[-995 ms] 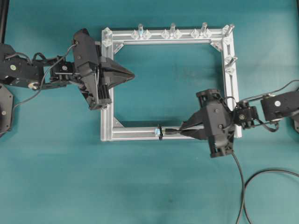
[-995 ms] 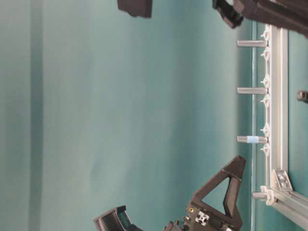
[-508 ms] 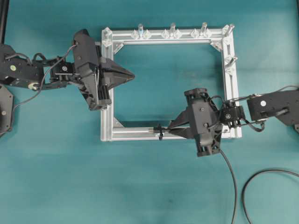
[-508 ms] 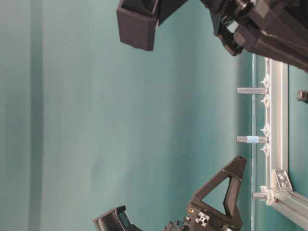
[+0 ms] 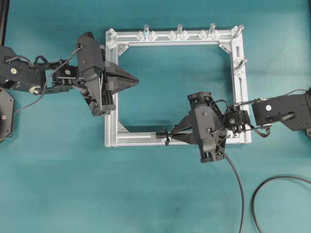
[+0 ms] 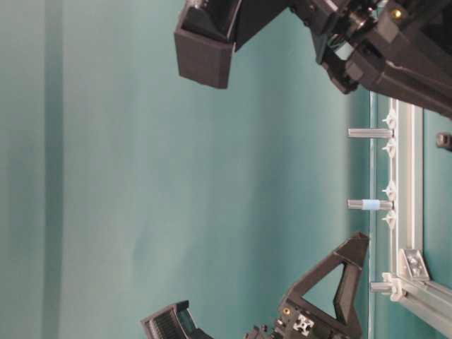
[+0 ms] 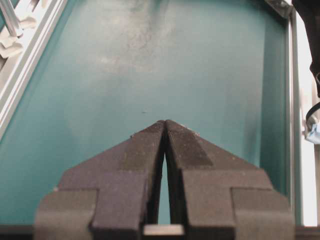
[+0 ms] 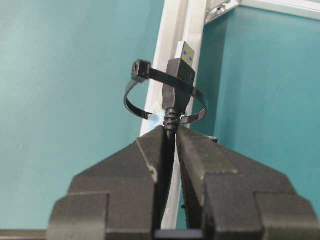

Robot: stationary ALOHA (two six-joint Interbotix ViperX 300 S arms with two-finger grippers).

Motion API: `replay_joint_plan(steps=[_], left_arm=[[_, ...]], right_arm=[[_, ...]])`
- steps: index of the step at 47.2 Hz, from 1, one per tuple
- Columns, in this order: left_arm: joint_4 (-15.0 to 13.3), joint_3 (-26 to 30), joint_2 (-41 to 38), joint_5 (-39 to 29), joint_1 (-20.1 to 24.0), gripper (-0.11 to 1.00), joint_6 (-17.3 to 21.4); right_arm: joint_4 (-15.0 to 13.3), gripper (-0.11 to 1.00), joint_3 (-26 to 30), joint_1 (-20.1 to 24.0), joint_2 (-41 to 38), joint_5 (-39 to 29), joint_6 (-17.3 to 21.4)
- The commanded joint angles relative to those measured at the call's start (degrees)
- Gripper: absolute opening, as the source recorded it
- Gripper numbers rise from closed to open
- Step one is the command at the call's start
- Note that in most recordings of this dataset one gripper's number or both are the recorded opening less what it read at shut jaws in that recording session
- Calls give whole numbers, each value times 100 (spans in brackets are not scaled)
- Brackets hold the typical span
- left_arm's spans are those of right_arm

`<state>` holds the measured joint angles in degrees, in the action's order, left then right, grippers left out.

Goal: Insert the wire through the string loop located in the center.
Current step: 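Push the plug leftward through the zip-tie loop with the right gripper, then move the open left gripper toward the plug emerging from the loop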

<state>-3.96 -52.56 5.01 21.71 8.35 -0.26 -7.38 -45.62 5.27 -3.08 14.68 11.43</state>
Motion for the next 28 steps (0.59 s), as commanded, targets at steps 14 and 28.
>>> replay_joint_plan(steps=[14, 28], left_arm=[[18, 97, 123, -167, -18, 0, 18], [18, 167, 202, -369, -105, 0, 18]], right_arm=[[0, 10, 97, -18, 70, 26, -9], [0, 10, 97, -18, 70, 26, -9]])
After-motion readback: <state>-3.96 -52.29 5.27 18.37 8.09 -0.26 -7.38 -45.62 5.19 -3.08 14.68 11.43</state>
